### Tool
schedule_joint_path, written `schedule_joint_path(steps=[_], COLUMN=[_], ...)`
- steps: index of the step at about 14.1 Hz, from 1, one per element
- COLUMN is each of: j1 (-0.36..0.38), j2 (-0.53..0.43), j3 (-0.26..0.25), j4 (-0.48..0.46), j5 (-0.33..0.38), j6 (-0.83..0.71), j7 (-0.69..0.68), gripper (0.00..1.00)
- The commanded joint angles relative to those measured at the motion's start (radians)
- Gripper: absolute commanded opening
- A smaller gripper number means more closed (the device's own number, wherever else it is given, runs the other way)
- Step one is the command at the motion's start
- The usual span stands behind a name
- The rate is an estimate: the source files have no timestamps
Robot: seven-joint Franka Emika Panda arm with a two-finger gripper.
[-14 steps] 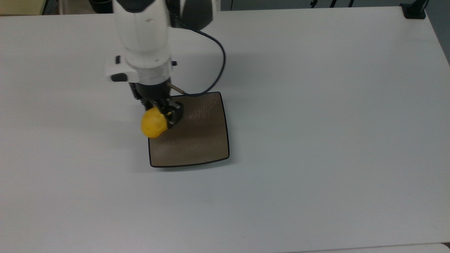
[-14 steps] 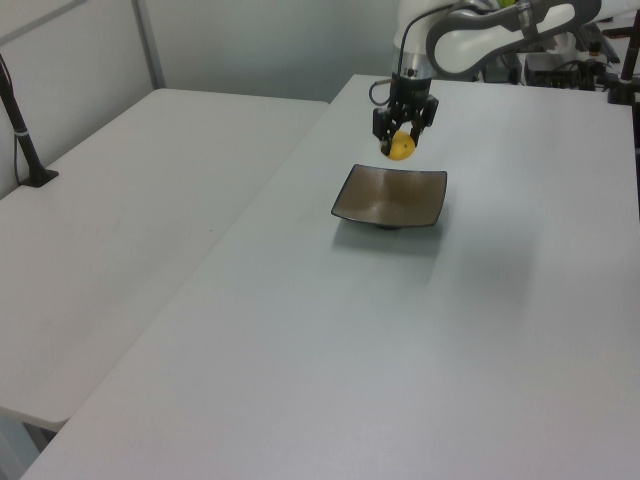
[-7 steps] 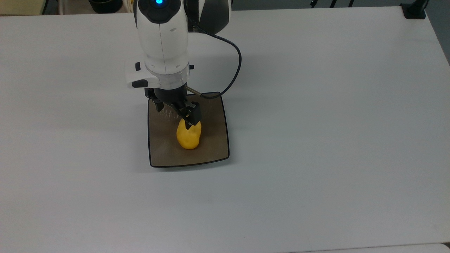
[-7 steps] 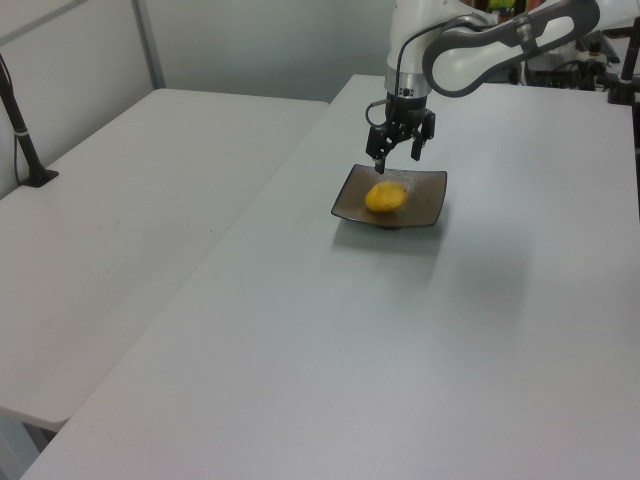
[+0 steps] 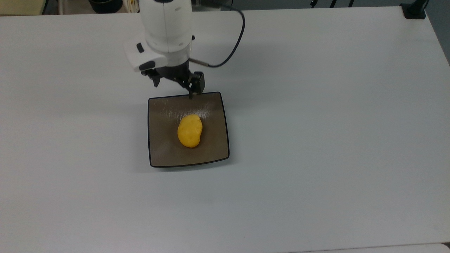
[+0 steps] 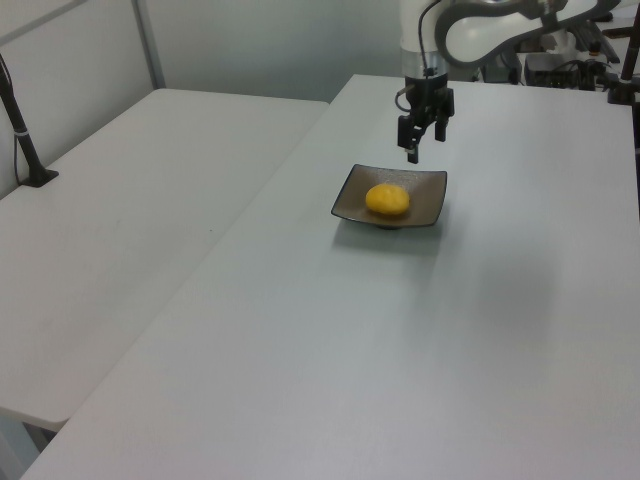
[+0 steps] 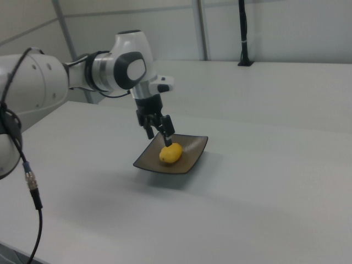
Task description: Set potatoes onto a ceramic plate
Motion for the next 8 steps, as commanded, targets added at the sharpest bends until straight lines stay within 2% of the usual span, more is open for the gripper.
schedule_joint_path(steps=[1,5,8], j1=[0.068,0.149,0.160], j2=[-0.173,-0.311,-0.331], j3=[-0.039,-0.118,-0.134], j4=[-0.193,-0.299,-0.309], j5=[0.005,0.093,0.125], j6=[-0.005,-0.008,-0.005], j7=[-0.089,-0.158,-0.178], gripper=[1.00,1.00,1.00])
